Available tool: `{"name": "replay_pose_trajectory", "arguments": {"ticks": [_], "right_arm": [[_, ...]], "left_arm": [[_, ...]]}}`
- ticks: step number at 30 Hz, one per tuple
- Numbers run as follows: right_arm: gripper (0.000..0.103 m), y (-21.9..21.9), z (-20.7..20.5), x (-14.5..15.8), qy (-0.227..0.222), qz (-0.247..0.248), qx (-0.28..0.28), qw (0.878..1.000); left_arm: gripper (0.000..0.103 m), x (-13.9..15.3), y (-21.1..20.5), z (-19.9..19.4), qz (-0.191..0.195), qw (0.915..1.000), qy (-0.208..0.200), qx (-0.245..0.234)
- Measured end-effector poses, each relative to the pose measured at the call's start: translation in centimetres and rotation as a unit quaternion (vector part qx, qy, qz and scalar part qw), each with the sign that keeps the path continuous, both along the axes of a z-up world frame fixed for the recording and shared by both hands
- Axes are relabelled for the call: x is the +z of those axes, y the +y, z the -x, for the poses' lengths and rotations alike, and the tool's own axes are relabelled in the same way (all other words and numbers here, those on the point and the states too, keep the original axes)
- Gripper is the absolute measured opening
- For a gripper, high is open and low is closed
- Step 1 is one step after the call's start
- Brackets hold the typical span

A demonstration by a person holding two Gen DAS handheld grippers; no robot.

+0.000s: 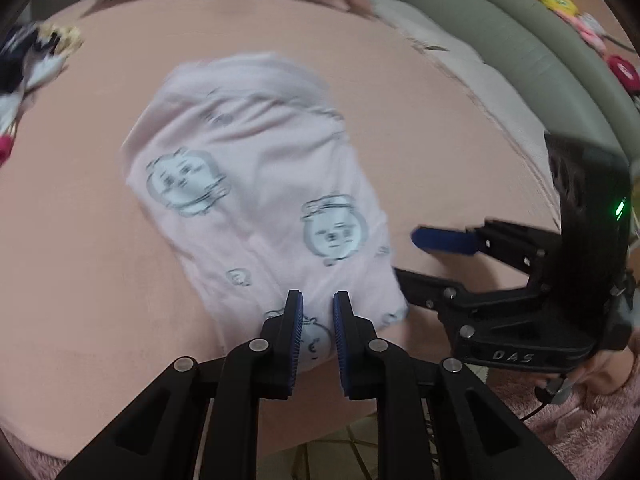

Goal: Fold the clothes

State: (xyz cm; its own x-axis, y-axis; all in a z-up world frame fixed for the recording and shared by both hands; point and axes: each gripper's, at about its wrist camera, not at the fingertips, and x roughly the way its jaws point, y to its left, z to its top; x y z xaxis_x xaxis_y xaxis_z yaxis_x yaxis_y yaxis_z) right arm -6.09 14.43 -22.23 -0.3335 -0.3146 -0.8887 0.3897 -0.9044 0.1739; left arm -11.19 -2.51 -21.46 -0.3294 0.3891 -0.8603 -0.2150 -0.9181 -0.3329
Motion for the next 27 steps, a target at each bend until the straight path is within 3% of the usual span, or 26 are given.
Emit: {"name": "replay_pose_trajectory", "arguments": {"ticks": [4,8,9,13,18,19,22,24,26,27], "right_arm": [[0.053,0.5,-0.9,0.1,-0.006,-0.047,0.010,0.999],[0.053,1.2,-1.7,1.6,0.003,-0.030,-0.007,1.000],[0.053,1.3,-1.7,2.2,0.009,-0.011,-0.014,1.000],[0.055,1.3,-1.6,4.4,0.059,0.030,-0.022,0.998],[0.055,0.3,0.1,1.0,0.012,0.002,0.007,1.000],[0.055,0.7,-0.2,0.7,0.012,0.007,0.009,1.000],[0.055,1.4,-0.6,1.0,0.003,-0.007,0.010,1.000],[0.055,1.4,-1.2,0.7,0.009,-0.045,0.017,0.999],[0.054,1.2,-1.7,1.3,0.019,-0.054,0.022,0.998],[0.054,1.4,-1.6,1.8,0.024,-0.042,0.019,0.999]], "left_arm": [[0.014,0.7,-1.6,-0.2,-0.003,0.9994,-0.006,0.035],[0.014,4.0,-2.1,-1.3,-0.048,0.9967,0.038,0.053],[0.014,4.3,-2.0,-1.3,-0.041,0.9972,0.040,0.048],[0.014,2.9,-2.1,0.6,-0.012,0.9988,0.017,0.045],[0.014,0.7,-2.6,1.1,-0.019,0.9973,-0.037,0.060],[0.014,1.0,-2.8,1.1,-0.007,0.9971,-0.038,0.065],[0.014,2.1,-2.6,0.1,0.114,0.9893,-0.024,0.088],[0.014,2.4,-4.2,0.1,0.144,0.9828,-0.023,0.113],[0.014,2.7,-6.1,-0.1,0.050,0.9890,-0.032,0.135],[0.014,2.6,-6.2,-0.4,0.027,0.9892,-0.039,0.139]]}}
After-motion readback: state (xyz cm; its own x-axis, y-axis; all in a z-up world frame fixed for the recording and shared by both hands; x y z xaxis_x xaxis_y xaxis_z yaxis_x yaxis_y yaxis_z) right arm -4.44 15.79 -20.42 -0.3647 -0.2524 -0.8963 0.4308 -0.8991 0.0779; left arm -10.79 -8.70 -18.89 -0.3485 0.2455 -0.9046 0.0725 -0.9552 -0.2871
